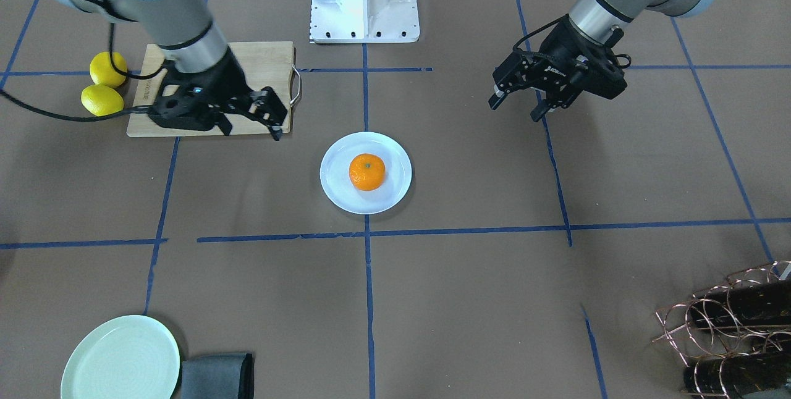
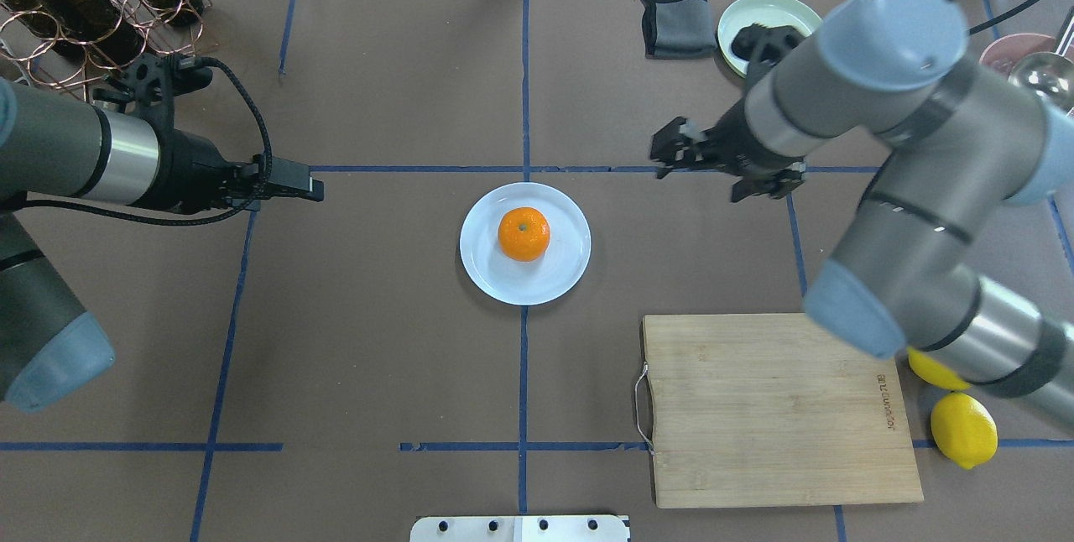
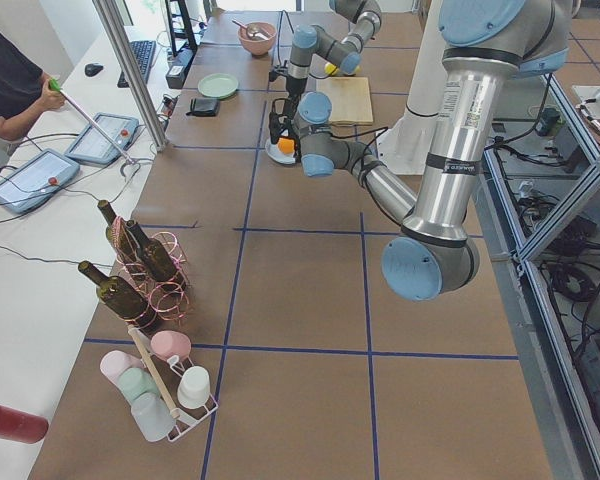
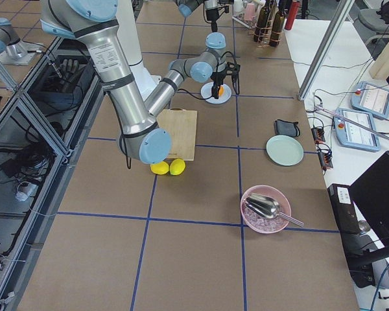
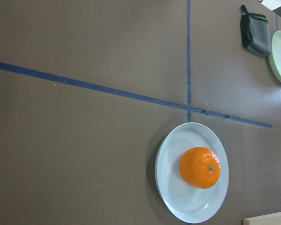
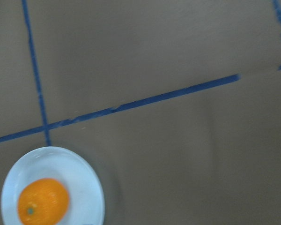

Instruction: Pick orange to plate

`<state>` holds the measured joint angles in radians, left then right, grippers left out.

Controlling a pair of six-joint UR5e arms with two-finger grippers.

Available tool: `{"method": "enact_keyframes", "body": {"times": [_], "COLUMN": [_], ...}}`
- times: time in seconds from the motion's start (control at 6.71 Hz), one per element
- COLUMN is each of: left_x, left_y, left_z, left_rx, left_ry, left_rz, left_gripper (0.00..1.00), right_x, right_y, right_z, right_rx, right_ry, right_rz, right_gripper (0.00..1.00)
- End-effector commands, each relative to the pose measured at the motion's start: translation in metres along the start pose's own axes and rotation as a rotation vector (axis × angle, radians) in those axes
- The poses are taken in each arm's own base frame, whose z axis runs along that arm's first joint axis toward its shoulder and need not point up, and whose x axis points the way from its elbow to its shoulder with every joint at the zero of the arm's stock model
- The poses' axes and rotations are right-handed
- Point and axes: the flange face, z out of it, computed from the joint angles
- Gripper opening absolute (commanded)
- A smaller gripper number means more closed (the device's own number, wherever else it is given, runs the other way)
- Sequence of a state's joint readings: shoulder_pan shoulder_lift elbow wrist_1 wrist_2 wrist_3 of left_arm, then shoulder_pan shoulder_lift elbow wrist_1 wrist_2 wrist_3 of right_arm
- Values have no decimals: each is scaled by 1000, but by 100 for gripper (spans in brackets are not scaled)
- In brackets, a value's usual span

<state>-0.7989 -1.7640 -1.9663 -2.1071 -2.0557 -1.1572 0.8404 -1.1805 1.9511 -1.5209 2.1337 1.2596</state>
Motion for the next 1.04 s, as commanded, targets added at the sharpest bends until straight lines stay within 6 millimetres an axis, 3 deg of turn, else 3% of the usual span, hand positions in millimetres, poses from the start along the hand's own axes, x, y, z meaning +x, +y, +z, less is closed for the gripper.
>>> {"method": "enact_keyframes", "body": {"times": [0.0,0.15,0.45,0.6,0.75,0.89], "left_x": [-77,-133,-260,-301,-340,-360], "left_y": [-4,-19,-37,-49,-46,-28], "left_z": [-25,-68,-157,-198,-227,-225], "left_rx": [-42,-87,-61,-91,-165,-216], "left_ry": [-118,-96,-176,-247,-287,-294], "left_rz": [215,292,457,488,461,385], "left_gripper": [100,100,100,100,100,100], "right_x": [196,274,391,431,475,506], "right_y": [-77,-120,-165,-175,-180,-175], "right_z": [-62,-80,-107,-119,-125,-125], "right_rx": [-19,-17,-90,-103,-116,-131], "right_ry": [53,124,192,198,196,190], "right_rz": [-165,-259,-415,-433,-467,-458], "right_gripper": [100,100,100,100,100,100]}}
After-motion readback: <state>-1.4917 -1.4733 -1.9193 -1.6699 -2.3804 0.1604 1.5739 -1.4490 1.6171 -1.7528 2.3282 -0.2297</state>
